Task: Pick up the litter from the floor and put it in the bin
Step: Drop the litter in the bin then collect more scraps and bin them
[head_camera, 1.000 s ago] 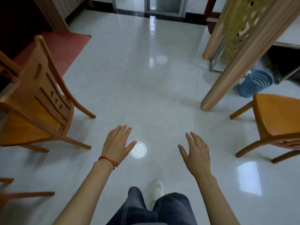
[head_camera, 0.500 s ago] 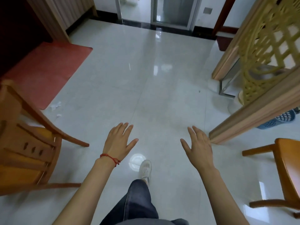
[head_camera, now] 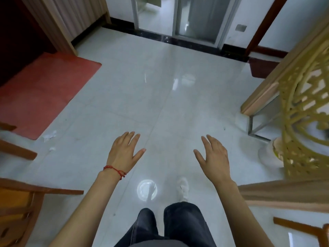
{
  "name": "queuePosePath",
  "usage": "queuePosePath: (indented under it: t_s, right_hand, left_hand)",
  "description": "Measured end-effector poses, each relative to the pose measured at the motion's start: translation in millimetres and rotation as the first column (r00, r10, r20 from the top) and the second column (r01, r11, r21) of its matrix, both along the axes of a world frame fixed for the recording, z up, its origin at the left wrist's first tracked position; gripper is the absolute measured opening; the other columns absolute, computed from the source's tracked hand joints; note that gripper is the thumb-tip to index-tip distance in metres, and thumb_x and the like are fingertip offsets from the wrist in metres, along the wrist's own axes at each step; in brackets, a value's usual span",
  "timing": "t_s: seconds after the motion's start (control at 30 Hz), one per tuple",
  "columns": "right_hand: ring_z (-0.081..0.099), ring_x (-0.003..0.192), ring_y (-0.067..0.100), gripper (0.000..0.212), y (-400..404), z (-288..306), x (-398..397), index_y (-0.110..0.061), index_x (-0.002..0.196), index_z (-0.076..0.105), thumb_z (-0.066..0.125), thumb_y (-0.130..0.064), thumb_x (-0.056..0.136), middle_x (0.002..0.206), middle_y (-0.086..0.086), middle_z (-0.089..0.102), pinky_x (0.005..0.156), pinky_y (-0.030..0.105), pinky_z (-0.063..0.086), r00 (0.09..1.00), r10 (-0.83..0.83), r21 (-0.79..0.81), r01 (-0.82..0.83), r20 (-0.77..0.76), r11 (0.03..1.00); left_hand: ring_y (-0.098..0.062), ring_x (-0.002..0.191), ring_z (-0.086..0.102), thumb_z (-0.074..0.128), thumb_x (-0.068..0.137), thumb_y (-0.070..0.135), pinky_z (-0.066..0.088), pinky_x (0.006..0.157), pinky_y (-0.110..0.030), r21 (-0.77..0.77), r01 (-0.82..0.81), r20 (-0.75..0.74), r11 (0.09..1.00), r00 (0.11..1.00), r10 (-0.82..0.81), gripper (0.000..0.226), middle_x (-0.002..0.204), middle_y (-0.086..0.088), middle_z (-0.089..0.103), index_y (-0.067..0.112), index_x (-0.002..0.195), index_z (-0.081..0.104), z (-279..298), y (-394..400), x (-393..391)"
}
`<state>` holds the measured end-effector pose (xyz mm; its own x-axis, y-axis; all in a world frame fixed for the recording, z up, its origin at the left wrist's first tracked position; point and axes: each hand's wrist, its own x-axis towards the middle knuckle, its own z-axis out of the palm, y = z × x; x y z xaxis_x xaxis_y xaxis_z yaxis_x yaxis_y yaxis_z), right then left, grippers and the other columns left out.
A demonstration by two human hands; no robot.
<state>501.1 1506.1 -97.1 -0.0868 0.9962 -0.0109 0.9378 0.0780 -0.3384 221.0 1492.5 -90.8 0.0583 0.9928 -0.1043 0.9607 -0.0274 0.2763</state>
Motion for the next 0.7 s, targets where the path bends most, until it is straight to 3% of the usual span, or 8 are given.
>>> queuePosePath:
  t_s: [0.37, 0.7]
  right_hand:
    - [0.034, 0.132, 0.029, 0.052, 217.7, 8.9, -11.7, -0.009, 0.134, 0.042, 0.051, -0.036, 0.091, 0.142, 0.014, 0.04, 0.107, 0.043, 0.024, 0.939, 0.339, -0.026, -0.338, 0.063, 0.941]
    - [0.035, 0.131, 0.028, 0.051, 307.8, -1.6, -181.2, -0.01, 0.133, 0.044, 0.053, -0.036, 0.09, 0.141, 0.012, 0.042, 0.105, 0.043, 0.026, 0.75, 0.66, -0.047, -0.661, -0.027, 0.749]
  left_hand:
    - [-0.035, 0.129, 0.036, -0.011, 0.074, 0.074, 0.027, 0.106, -0.046, -0.007, -0.383, 0.046, 0.924, 0.923, 0.382, 0.106, 0.137, -0.019, 0.045, 0.004, 0.132, 0.045, -2.4, 110.5, -0.9]
    - [-0.033, 0.131, 0.034, -0.011, 0.074, 0.075, 0.026, 0.107, -0.044, -0.04, -0.701, 0.016, 0.712, 0.712, 0.702, 0.105, 0.139, -0.017, 0.043, 0.007, 0.133, 0.043, -11.5, 117.7, -105.4]
